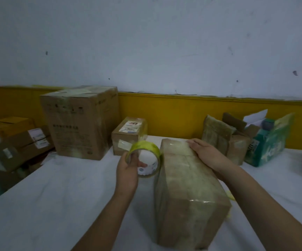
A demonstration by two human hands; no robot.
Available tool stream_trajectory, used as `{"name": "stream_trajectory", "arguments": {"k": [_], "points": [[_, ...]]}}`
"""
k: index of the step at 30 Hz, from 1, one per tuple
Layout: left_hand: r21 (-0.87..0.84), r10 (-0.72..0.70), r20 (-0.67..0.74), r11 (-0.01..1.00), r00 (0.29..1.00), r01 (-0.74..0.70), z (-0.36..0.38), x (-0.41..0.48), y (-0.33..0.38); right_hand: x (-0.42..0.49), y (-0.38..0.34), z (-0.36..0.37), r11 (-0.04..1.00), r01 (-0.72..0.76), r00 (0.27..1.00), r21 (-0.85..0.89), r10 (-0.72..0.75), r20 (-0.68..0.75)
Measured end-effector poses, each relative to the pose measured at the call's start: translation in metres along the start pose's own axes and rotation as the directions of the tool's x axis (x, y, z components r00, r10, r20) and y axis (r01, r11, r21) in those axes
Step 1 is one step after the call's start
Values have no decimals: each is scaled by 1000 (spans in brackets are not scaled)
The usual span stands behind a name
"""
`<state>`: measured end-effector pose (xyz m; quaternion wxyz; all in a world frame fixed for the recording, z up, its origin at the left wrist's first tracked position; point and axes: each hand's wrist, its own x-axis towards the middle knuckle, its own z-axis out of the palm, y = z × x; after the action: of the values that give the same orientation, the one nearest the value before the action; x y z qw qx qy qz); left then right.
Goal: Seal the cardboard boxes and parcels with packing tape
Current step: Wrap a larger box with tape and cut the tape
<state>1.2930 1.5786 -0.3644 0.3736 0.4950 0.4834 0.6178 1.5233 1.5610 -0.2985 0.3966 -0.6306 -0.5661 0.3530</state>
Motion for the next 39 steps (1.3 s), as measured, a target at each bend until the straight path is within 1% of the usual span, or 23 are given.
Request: {"name": "stream_trajectory", "arguments": {"k": [2,4,6,8,9,11,12,14,15,17,18,19,20,22,24,26,27,29,30,32,34,36,39], "points": [[-87,19,53,996,998,-15,24,-6,11,-10,16,-16,998,-31,998,60,34,-53],[-131,1,219,991,976,28,49,-14,24,-23,40,-24,992,-60,992,114,71,-100],[-43,-3,371,999,929,20,73,-20,30,-39,63,-25,989,-130,981,71,139,-134],[84,29,457,994,889,-76,91,-22,36,-47,75,-27,993,-116,981,10,116,-154],[144,41,492,981,870,-128,99,-22,38,-48,72,-31,995,-94,978,46,101,-184],[242,45,542,948,839,-207,112,-24,40,-47,55,-40,973,-60,968,223,111,-224],[269,61,553,931,831,-248,117,-26,41,-48,43,-44,955,-85,965,284,150,-216],[281,80,547,920,833,-273,124,-28,44,-41,40,-54,975,-117,977,191,147,-153],[237,70,503,947,862,-216,125,-26,46,-41,41,-56,979,-113,982,172,137,-130],[-7,-53,355,998,933,59,121,-18,51,-40,48,-58,981,-148,986,128,156,-57],[-133,-111,303,979,947,157,116,-16,53,-38,50,-61,983,-166,985,78,169,-24],[-188,-124,273,966,954,179,111,-16,51,-38,51,-63,983,-175,985,55,175,7],[-172,-89,256,976,962,136,103,-18,49,-37,53,-64,982,-181,984,57,180,17],[-52,66,244,997,968,-55,83,-20,45,-39,45,-60,982,-178,984,56,176,33],[8,218,251,974,943,-227,64,-13,50,-39,47,-57,983,-177,983,51,174,51],[139,352,248,909,903,-393,45,10,51,-41,48,-56,984,-174,984,42,173,32],[231,397,287,854,872,-465,36,21,48,-42,49,-55,987,-161,987,27,161,18],[397,391,429,728,814,-559,22,28,37,-42,49,-56,988,-154,988,34,154,-1],[430,353,477,705,805,-564,17,23,22,-43,47,-56,987,-155,988,50,155,5],[393,220,496,805,840,-443,17,-2,2,-45,45,-55,982,-161,987,100,159,25],[236,87,422,950,902,-202,29,-23,-7,-47,48,-54,957,-199,980,213,189,64],[138,-51,346,990,937,3,43,-20,-12,-51,53,-45,878,-277,961,390,259,100],[95,-117,225,991,967,97,44,-14,-12,-52,53,-32,786,-305,950,538,290,115]]}}
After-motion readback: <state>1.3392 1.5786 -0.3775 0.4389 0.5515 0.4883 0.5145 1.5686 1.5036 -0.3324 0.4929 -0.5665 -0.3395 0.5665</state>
